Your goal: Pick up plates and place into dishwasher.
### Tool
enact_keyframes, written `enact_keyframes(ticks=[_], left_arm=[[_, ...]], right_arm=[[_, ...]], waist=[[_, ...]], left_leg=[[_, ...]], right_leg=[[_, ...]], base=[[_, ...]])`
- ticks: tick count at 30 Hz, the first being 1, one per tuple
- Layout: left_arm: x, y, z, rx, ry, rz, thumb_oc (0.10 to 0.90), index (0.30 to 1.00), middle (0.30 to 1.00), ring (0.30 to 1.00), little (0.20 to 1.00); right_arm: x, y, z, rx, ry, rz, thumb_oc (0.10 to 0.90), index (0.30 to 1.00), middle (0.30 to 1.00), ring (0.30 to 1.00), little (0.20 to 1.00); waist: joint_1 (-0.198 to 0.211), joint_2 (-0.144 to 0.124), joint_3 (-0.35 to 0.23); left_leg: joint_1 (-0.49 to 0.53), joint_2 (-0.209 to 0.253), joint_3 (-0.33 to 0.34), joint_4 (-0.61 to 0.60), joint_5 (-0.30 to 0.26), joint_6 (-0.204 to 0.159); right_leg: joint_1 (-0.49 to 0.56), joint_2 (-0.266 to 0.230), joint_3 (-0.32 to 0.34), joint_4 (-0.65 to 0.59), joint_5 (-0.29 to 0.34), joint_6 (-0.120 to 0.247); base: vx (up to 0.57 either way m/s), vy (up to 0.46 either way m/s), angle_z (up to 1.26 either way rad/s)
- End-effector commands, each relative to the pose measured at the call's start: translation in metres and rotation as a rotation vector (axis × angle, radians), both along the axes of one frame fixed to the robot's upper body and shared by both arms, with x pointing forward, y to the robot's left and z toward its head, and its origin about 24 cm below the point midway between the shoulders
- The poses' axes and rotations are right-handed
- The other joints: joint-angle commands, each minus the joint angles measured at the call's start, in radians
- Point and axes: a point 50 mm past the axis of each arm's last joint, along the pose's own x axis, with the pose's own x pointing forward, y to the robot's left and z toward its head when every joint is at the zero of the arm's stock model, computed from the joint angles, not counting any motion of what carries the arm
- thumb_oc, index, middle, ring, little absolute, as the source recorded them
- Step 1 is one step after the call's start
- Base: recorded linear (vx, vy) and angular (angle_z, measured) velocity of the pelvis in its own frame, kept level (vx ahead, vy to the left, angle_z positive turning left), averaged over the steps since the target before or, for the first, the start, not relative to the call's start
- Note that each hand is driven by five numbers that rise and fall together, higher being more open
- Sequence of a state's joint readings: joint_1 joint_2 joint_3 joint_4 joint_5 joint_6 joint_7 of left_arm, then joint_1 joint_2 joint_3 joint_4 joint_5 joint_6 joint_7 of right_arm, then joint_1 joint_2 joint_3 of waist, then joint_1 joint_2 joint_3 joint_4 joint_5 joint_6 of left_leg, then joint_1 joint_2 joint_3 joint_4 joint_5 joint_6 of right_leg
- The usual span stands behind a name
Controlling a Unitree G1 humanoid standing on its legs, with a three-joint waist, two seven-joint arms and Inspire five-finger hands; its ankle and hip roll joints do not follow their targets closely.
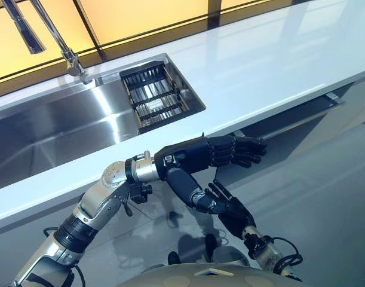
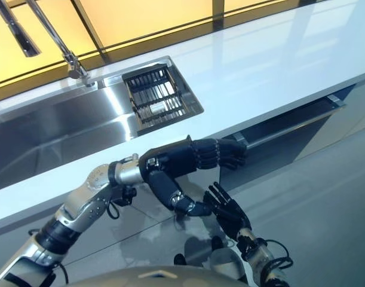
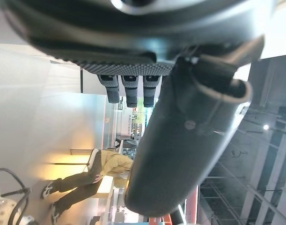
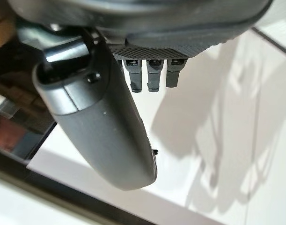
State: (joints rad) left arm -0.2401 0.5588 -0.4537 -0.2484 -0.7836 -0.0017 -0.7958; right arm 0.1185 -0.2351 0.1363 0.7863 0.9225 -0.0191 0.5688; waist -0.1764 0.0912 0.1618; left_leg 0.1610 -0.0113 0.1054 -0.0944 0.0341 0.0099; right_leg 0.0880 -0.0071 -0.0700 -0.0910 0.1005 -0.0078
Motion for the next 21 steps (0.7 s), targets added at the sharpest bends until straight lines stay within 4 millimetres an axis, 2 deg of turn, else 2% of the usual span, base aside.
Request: enact_keyframes(ticks=[1, 4, 5, 7, 9, 10, 12, 15, 17, 18, 21], left_arm=[[-0.003, -0.02, 0.033, -0.196, -0.048, -0.152, 0.8, 0.9, 0.9, 0.9, 0.9], [-0.004, -0.023, 0.024, -0.176, 0.002, -0.173, 0.8, 0.9, 0.9, 0.9, 0.9], [-0.007, -0.03, 0.002, -0.122, 0.099, -0.183, 0.8, 0.9, 0.9, 0.9, 0.9], [-0.008, -0.031, -0.015, -0.086, 0.167, -0.159, 0.8, 0.9, 0.9, 0.9, 0.9], [-0.008, -0.031, -0.02, -0.076, 0.191, -0.152, 0.8, 0.9, 0.9, 0.9, 0.9], [-0.009, -0.024, -0.055, 0.002, 0.309, -0.077, 0.8, 0.9, 0.9, 0.9, 0.9], [-0.011, -0.014, -0.083, 0.104, 0.347, 0.005, 0.8, 0.9, 0.9, 0.9, 0.9], [-0.016, -0.004, -0.103, 0.153, 0.397, 0.031, 0.8, 0.9, 0.9, 0.9, 0.9], [-0.021, 0.008, -0.123, 0.181, 0.448, 0.083, 0.8, 0.9, 0.9, 0.9, 0.9], [-0.022, 0.009, -0.125, 0.187, 0.451, 0.089, 0.8, 0.9, 0.9, 0.9, 0.9], [-0.027, 0.023, -0.15, 0.243, 0.499, 0.188, 0.8, 0.9, 0.9, 0.9, 0.9]], right_arm=[[0.025, 0.007, 0.015, 0.039, -0.129, 0.035, 0.8, 0.9, 0.9, 0.9, 0.9], [0.026, 0.006, 0.015, 0.034, -0.127, 0.043, 0.8, 0.9, 0.9, 0.9, 0.9], [0.029, 0.008, 0.015, 0.026, -0.121, 0.048, 0.8, 0.9, 0.9, 0.9, 0.9], [0.03, 0.007, 0.015, 0.021, -0.117, 0.048, 0.8, 0.9, 0.9, 0.9, 0.9], [0.029, 0.006, 0.014, 0.018, -0.114, 0.048, 0.8, 0.9, 0.9, 0.9, 0.9], [0.027, 0.002, 0.012, 0.007, -0.096, 0.05, 0.8, 0.9, 0.9, 0.9, 0.9], [0.026, -0.002, 0.011, -0.005, -0.083, 0.042, 0.8, 0.9, 0.9, 0.9, 0.9], [0.023, -0.008, 0.008, -0.018, -0.063, 0.03, 0.8, 0.9, 0.9, 0.9, 0.9], [0.019, -0.015, 0.004, -0.035, -0.037, 0.012, 0.8, 0.9, 0.9, 0.9, 0.9], [0.018, -0.016, 0.003, -0.036, -0.034, 0.01, 0.8, 0.9, 0.9, 0.9, 0.9], [0.015, -0.023, 0.0, -0.048, -0.002, -0.004, 0.8, 0.9, 0.9, 0.9, 0.9]], waist=[[0.017, -0.012, -0.038], [0.021, -0.014, -0.038], [0.026, -0.015, -0.038], [0.028, -0.015, -0.038], [0.029, -0.015, -0.038], [0.034, -0.016, -0.037], [0.04, -0.016, -0.034], [0.047, -0.015, -0.032], [0.059, -0.015, -0.033], [0.06, -0.015, -0.033], [0.075, -0.019, -0.035]], left_leg=[[0.015, -0.024, -0.014, 0.01, -0.096, 0.025], [0.015, -0.026, -0.019, 0.01, -0.097, 0.026], [0.014, -0.028, -0.025, 0.011, -0.097, 0.027], [0.014, -0.03, -0.028, 0.011, -0.097, 0.028], [0.014, -0.03, -0.029, 0.011, -0.097, 0.029], [0.014, -0.032, -0.031, 0.011, -0.097, 0.03], [0.011, -0.033, -0.035, 0.013, -0.094, 0.028], [0.007, -0.035, -0.041, 0.013, -0.09, 0.029], [0.003, -0.037, -0.048, 0.013, -0.087, 0.029], [0.003, -0.037, -0.048, 0.013, -0.087, 0.029], [-0.002, -0.038, -0.054, 0.014, -0.081, 0.027]], right_leg=[[0.012, 0.02, 0.017, 0.082, -0.129, 0.081], [0.013, 0.019, 0.01, 0.087, -0.133, 0.079], [0.012, 0.017, 0.003, 0.091, -0.137, 0.077], [0.013, 0.017, 0.001, 0.091, -0.138, 0.077], [0.013, 0.017, 0.0, 0.091, -0.138, 0.077], [0.015, 0.017, -0.001, 0.089, -0.139, 0.077], [0.013, 0.016, -0.004, 0.089, -0.138, 0.077], [0.013, 0.015, -0.007, 0.088, -0.138, 0.077], [0.014, 0.015, -0.012, 0.086, -0.138, 0.076], [0.014, 0.015, -0.013, 0.086, -0.137, 0.076], [0.015, 0.014, -0.022, 0.084, -0.136, 0.074]], base=[[-0.01, 0.005, 0.19], [-0.01, 0.004, 0.17], [-0.01, 0.008, 0.12], [-0.01, 0.01, 0.07], [-0.01, 0.011, 0.07], [-0.01, 0.017, 0.06], [-0.03, 0.025, 0.07], [-0.02, 0.022, 0.08], [-0.02, 0.02, 0.05], [0.0, 0.0, 0.0], [-0.02, 0.007, 0.04]])
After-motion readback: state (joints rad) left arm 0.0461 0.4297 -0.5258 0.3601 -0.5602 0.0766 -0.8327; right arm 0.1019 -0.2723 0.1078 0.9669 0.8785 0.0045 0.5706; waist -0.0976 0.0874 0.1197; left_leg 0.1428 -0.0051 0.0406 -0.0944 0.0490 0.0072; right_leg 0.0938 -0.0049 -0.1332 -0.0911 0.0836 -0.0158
